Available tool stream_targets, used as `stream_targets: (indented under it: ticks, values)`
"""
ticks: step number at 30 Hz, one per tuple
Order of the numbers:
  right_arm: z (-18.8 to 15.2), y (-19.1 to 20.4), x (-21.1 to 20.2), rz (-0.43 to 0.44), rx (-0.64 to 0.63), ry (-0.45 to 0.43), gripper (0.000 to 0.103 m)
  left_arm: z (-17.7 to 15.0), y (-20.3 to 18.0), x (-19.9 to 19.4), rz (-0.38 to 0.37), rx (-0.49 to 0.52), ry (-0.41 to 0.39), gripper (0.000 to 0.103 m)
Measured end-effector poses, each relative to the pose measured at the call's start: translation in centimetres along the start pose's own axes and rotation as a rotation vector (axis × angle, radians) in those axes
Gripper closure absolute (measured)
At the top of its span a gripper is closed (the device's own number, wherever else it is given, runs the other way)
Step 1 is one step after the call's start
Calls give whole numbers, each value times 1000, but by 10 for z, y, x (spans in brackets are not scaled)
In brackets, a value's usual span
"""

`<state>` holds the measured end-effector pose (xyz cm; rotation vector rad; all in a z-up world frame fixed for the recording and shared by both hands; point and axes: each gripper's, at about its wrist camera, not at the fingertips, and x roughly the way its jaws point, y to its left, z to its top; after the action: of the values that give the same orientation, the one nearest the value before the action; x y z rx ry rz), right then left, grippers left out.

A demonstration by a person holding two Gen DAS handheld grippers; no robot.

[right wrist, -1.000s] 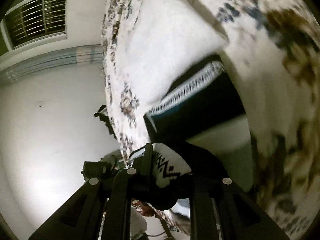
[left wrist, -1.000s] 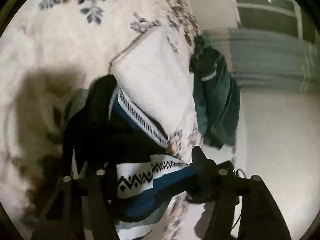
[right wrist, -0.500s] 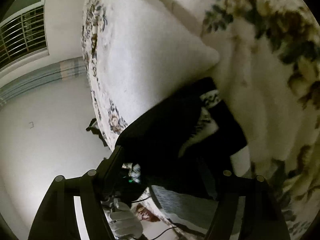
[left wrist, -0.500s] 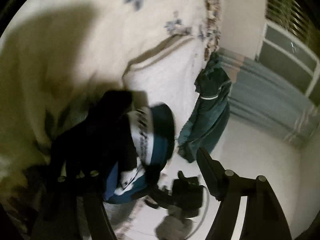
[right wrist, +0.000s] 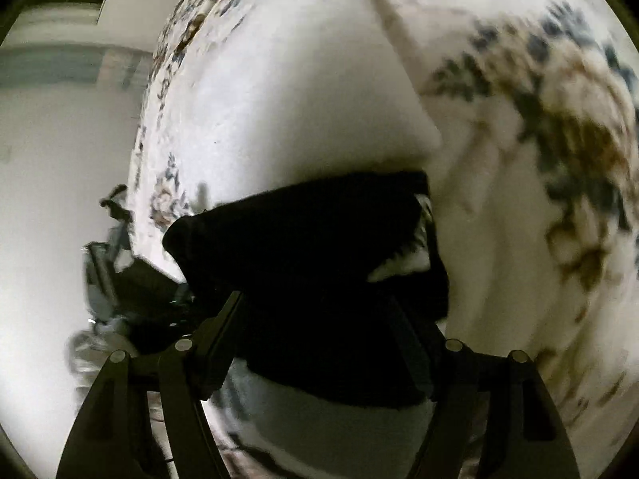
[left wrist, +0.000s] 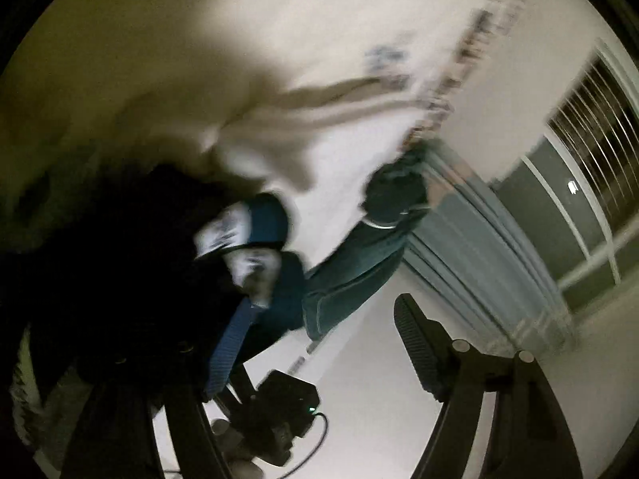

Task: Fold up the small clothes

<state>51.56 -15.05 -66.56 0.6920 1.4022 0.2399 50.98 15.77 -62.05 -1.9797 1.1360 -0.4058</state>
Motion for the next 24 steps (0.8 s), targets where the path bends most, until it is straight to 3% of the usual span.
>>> stream_targets:
  ticks: [3,5,7,8,10,12,13,15,16,17,20,24]
  values:
    - [7,-2,-17,21,9,-102,29,-11,-31,-22,90,221,-52,31]
    - [8,-10,-37,31,25,-173,29,-29,-51,-38,230,422,-112,31]
    - [6,-20,-51,42,34,-171,29,-56,-60,-55,380,630,-152,31]
    - [4,-24,-58,53,31,-148,29,-71,-57,-65,448,698,-169,31]
    - [-6,-34,-68,68,-1,-79,29,-99,-38,-82,509,764,-166,31]
    - [-16,-46,-70,73,-42,4,28,-126,-3,-105,539,776,-157,31]
    - [-22,-57,-69,78,-50,61,22,-135,12,-110,538,768,-151,31]
    - [-30,-75,-65,91,-50,133,12,-156,58,-133,482,693,-108,19]
    - [-32,-84,-61,101,-48,169,11,-163,80,-141,458,647,-88,11]
    - [-32,-94,-56,115,-38,203,11,-170,106,-146,454,586,-80,10]
    - [-21,-115,-34,167,5,271,10,-182,154,-139,358,451,-85,10]
    - [14,-117,8,244,-27,320,7,-174,168,-105,306,450,-161,10]
